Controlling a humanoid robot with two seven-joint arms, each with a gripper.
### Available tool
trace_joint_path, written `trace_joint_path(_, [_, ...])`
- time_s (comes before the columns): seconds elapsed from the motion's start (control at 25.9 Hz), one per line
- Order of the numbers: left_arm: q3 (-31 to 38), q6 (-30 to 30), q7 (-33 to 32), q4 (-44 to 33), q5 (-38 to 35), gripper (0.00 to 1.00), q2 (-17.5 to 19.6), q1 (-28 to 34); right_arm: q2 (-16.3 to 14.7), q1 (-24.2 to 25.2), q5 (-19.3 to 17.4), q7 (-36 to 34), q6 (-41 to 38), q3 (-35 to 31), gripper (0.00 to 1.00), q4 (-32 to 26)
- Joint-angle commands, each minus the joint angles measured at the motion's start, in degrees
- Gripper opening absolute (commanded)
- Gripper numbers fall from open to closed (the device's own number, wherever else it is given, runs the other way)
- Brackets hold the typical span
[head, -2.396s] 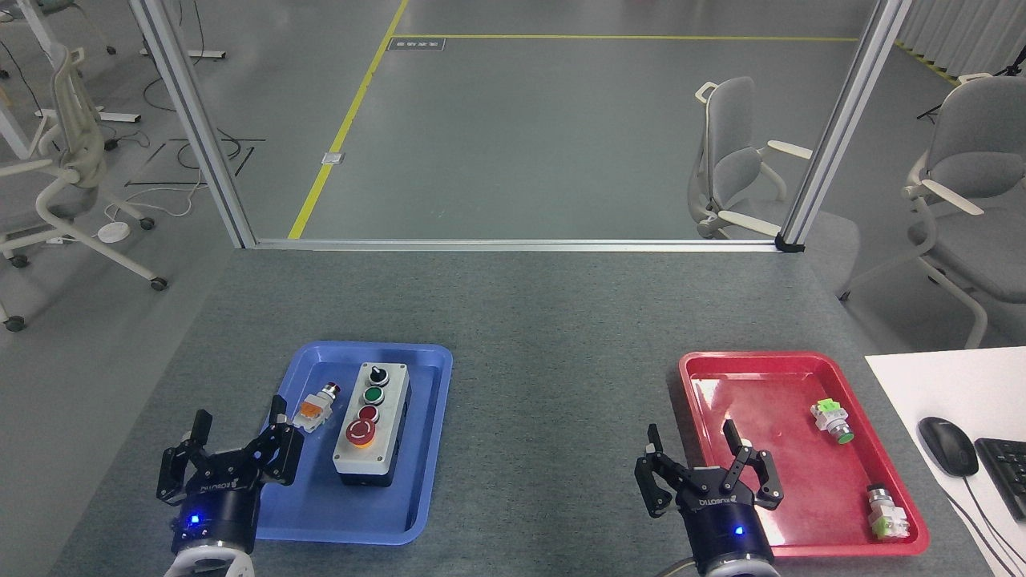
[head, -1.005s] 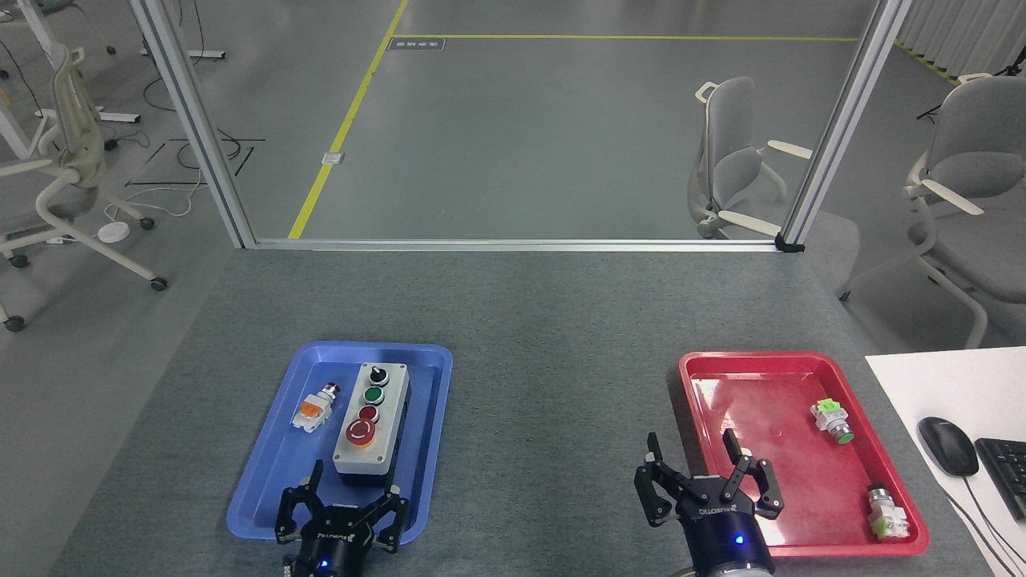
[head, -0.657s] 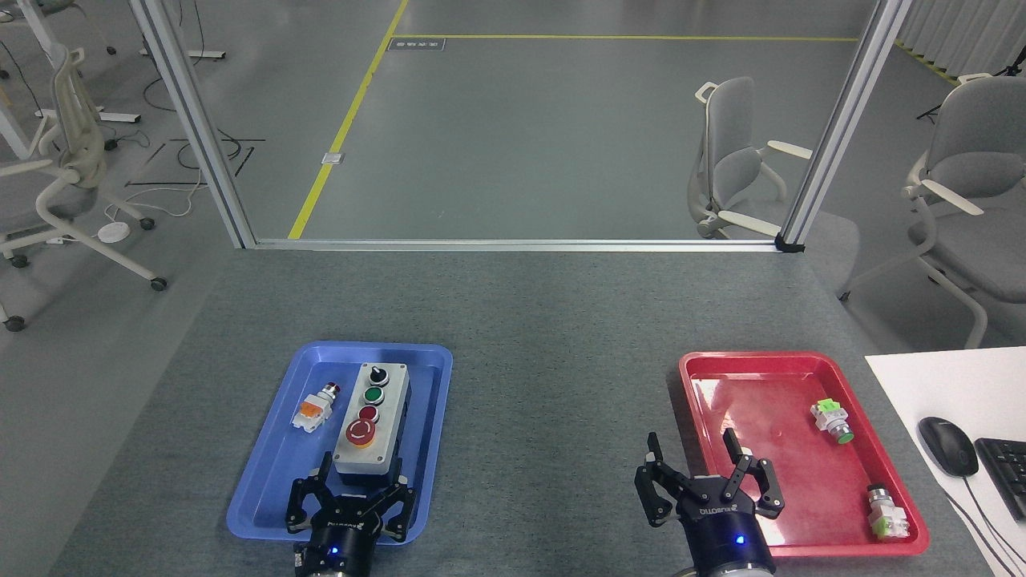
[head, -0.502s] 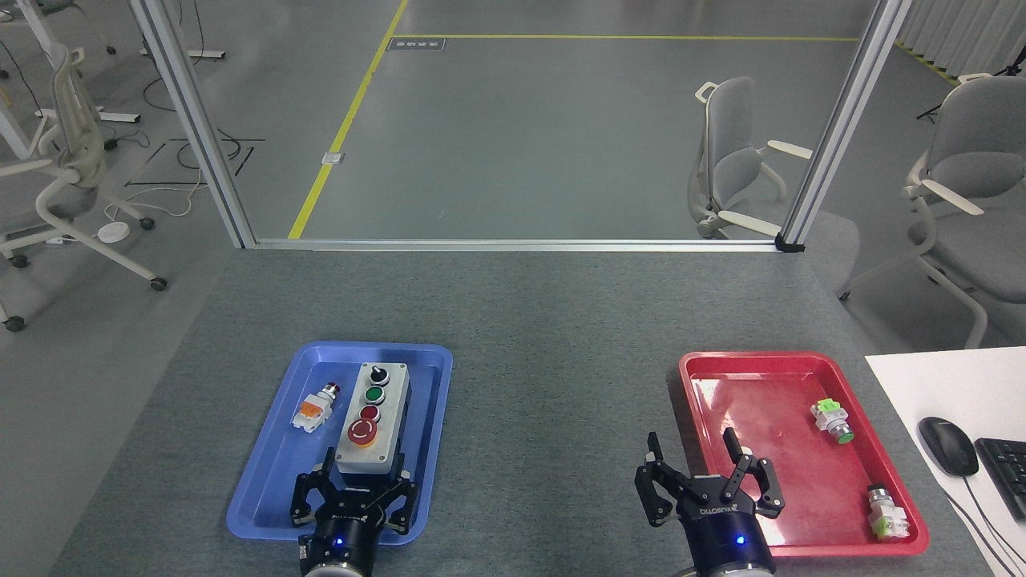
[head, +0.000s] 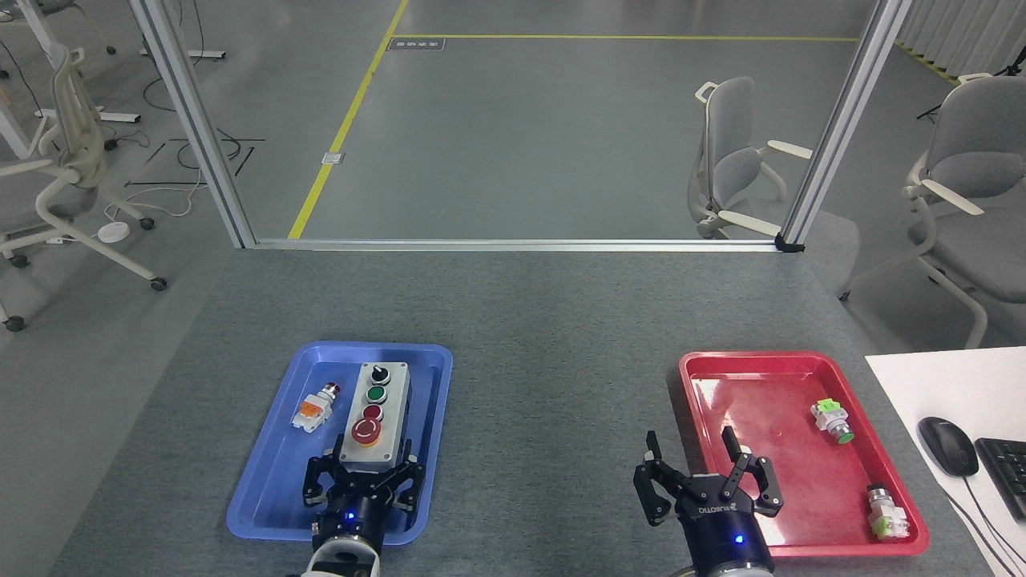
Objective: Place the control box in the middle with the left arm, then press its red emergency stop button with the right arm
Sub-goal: 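Move the left gripper down onto the grey control box in the blue tray, then grasp the control box with the left gripper and lift it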
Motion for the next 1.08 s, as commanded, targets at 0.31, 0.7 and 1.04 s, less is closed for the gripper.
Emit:
trace_joint_path(0.31, [0.0, -4.5, 0.0, 8.1, 3.3, 0.45, -0.2, -6.5, 0.1, -0.2, 0.6, 0.0, -0.5, 0.0, 0.98, 0.0])
trace_joint_path(0.7, [2.9, -13.5, 0.1, -5.8, 16.3, 0.0, 3.6, -3.0, 0.1, -0.2, 0.7, 0.0, -0.5, 0.0, 0.98, 0.0])
trace_joint_path(1.04, [-6.0, -10.3, 0.4, -17.5, 16.5, 0.0, 0.7, 0.3, 0.1, 0.0, 0.7, 0.0, -0.3, 0.0, 0.98, -0.1])
